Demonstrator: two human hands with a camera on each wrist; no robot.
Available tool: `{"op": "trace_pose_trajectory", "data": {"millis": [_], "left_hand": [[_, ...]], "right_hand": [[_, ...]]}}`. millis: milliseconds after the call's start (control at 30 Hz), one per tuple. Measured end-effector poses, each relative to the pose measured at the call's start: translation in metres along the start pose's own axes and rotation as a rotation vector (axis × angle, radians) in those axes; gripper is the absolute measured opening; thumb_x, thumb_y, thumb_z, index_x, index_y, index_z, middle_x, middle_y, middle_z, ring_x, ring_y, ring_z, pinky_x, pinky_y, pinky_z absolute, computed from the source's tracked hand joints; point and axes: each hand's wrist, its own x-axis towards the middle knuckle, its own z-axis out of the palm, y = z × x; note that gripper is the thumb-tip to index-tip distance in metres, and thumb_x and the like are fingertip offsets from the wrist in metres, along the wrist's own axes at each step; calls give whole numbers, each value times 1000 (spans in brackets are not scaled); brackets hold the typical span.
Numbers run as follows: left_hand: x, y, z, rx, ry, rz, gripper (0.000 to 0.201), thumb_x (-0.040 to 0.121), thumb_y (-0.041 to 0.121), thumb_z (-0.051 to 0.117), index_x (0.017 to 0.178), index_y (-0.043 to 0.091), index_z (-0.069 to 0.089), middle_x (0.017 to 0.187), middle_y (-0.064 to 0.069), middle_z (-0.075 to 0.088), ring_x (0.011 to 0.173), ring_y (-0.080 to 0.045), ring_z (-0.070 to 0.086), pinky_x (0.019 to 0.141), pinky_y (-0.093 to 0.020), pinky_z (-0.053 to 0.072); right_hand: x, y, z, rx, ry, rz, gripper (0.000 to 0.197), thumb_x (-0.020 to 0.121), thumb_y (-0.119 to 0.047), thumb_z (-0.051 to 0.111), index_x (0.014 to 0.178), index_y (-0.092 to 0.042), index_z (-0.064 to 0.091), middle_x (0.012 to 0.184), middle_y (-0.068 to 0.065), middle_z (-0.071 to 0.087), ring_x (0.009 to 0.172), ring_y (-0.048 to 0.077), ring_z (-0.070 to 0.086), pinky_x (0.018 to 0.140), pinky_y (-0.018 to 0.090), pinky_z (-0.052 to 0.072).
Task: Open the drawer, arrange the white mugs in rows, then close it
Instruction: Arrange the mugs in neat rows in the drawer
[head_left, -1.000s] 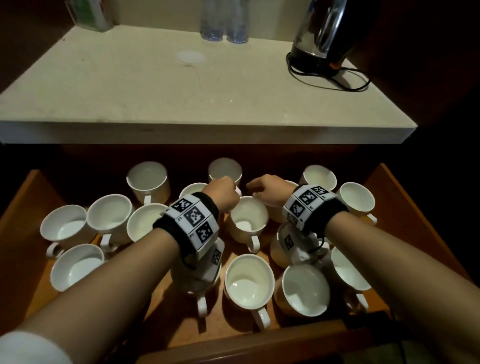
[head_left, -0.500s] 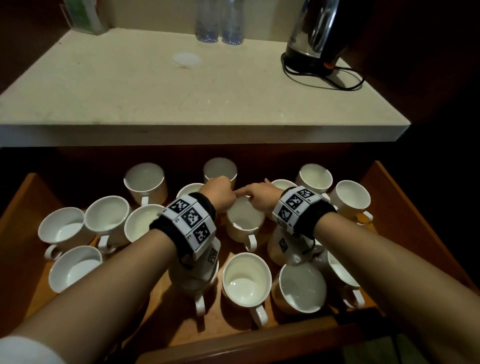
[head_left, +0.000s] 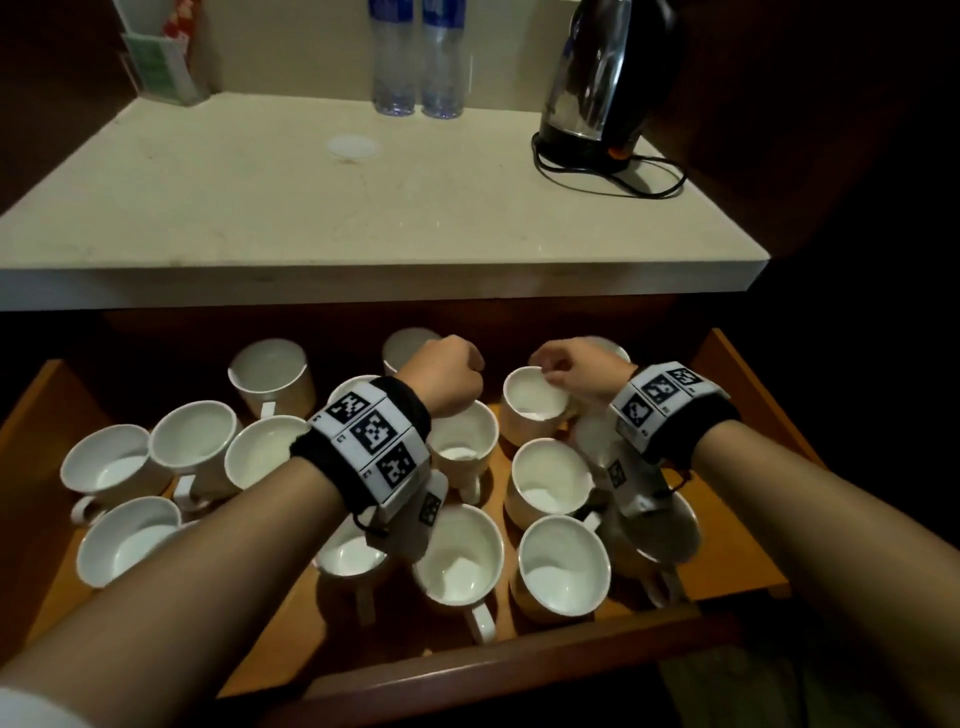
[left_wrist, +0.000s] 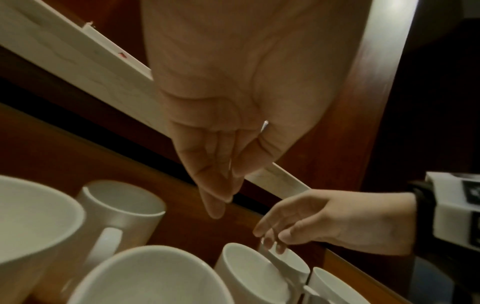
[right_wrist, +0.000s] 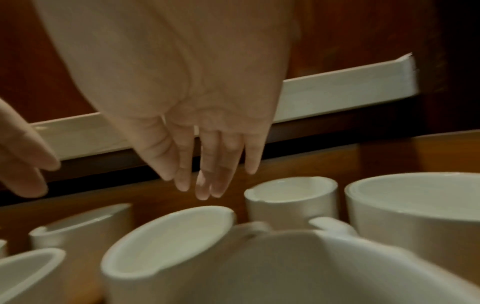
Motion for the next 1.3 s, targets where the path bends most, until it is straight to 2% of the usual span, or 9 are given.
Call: {"op": "trace_pose_trajectory", "data": {"millis": [33,133,233,400,633,867,933,1067,1300], "left_hand": [[-1,6,3,6,-7,8,39,90,6,44,126,9,58,127,-11,61,117,-24,57,97,-31,47],[0,24,17,23,-47,14,36,91,7,44,122,8,61,123,-13,63,114,-27,59,94,-32,48],[4,37,33,5,-95,-21,35,90,7,45,120,7,63,120,-16,65,109,-29,62,93,-33,51],[12,54,53,25,-143,-59,35,91,9,48,122,12,63,130,-10,58,118,-25,56,91,-27,45],[19,57,68,34,-71,-103,36,90,9,48,122,16,63,132,-8,58,120,-23,54,98,-30,44],[32,50,79,45,-34,-180,29,85,10,56,110,4,69,115,-14,68,111,-27,61,95,-35,50],[35,49,80,102,-16,-201,31,85,11,58,113,0,67,116,-16,67,111,-29,61,92,-33,50],[40,48,73,161,16,-209,31,90,10,51,115,-2,63,117,-19,64,110,-32,60,83,-33,47],[45,50,76,153,-51,-180,29,80,9,59,105,8,72,113,-8,70,106,-24,63,93,-36,52]], "right_hand": [[-4,9,-1,-19,23,17,33,91,-9,52,122,-12,61,119,7,64,111,23,60,86,28,47],[-17,32,-4,-40,22,49,28,88,-14,59,116,-10,64,115,10,65,107,25,60,87,31,46],[-26,46,-7,-66,-6,59,32,91,-21,58,121,-9,61,117,10,65,109,24,59,90,30,45],[-25,58,-4,-135,-68,15,36,94,-13,50,129,-8,55,127,12,60,119,27,54,98,32,41],[-17,65,1,-128,-92,-62,32,95,-13,48,123,-8,61,128,10,61,118,26,55,99,33,43],[-8,70,-2,-73,-104,-111,26,91,-11,52,110,-8,69,121,7,66,107,19,58,86,25,42],[-9,72,-3,-51,-120,-120,30,89,-4,50,112,-10,69,120,6,66,111,20,59,94,29,46],[-11,67,0,12,-212,-175,37,88,1,48,118,-11,66,124,4,65,117,20,58,104,36,43],[-12,49,5,-64,-266,-237,47,88,3,42,129,-13,58,131,5,60,122,20,55,106,33,40]]}}
